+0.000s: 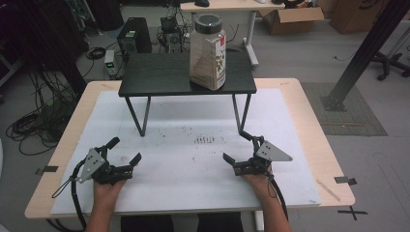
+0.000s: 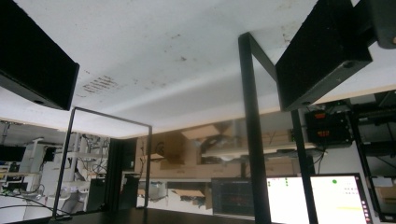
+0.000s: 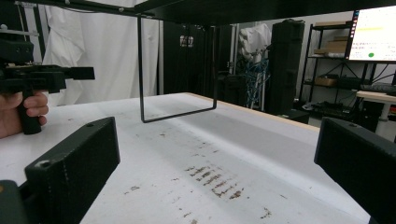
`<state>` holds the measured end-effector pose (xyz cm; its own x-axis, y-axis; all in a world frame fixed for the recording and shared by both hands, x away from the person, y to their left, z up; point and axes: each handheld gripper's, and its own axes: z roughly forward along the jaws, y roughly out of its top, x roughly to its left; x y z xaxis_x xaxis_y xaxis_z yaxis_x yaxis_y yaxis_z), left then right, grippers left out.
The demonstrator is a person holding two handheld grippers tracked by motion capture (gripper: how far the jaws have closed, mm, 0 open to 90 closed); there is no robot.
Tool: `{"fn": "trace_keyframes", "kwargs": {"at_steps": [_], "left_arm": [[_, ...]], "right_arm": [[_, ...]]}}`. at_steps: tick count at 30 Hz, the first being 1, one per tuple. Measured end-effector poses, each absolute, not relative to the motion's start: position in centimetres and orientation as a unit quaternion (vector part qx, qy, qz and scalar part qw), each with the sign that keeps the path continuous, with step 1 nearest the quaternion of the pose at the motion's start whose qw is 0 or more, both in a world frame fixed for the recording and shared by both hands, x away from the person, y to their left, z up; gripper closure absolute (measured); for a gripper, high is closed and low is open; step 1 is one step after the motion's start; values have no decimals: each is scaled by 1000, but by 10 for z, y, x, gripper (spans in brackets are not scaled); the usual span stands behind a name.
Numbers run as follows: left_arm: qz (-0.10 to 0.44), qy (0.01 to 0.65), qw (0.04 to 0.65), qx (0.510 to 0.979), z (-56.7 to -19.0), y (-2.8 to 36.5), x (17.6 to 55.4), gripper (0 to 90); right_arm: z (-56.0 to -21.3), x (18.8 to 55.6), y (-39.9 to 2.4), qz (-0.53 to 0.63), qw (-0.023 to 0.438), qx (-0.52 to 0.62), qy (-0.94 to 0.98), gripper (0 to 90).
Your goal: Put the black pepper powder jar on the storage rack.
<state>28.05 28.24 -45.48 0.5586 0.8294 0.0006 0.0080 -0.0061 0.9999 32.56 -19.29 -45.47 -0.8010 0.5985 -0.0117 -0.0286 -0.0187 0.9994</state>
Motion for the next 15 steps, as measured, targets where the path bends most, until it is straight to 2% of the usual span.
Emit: {"fn": "trace_keyframes", "kwargs": {"at_steps": [15], "left_arm": [[330,334,620,628,-455,282,281,2]], "right_arm": [[-455,326,-193,681,229,217,661,0]]}}
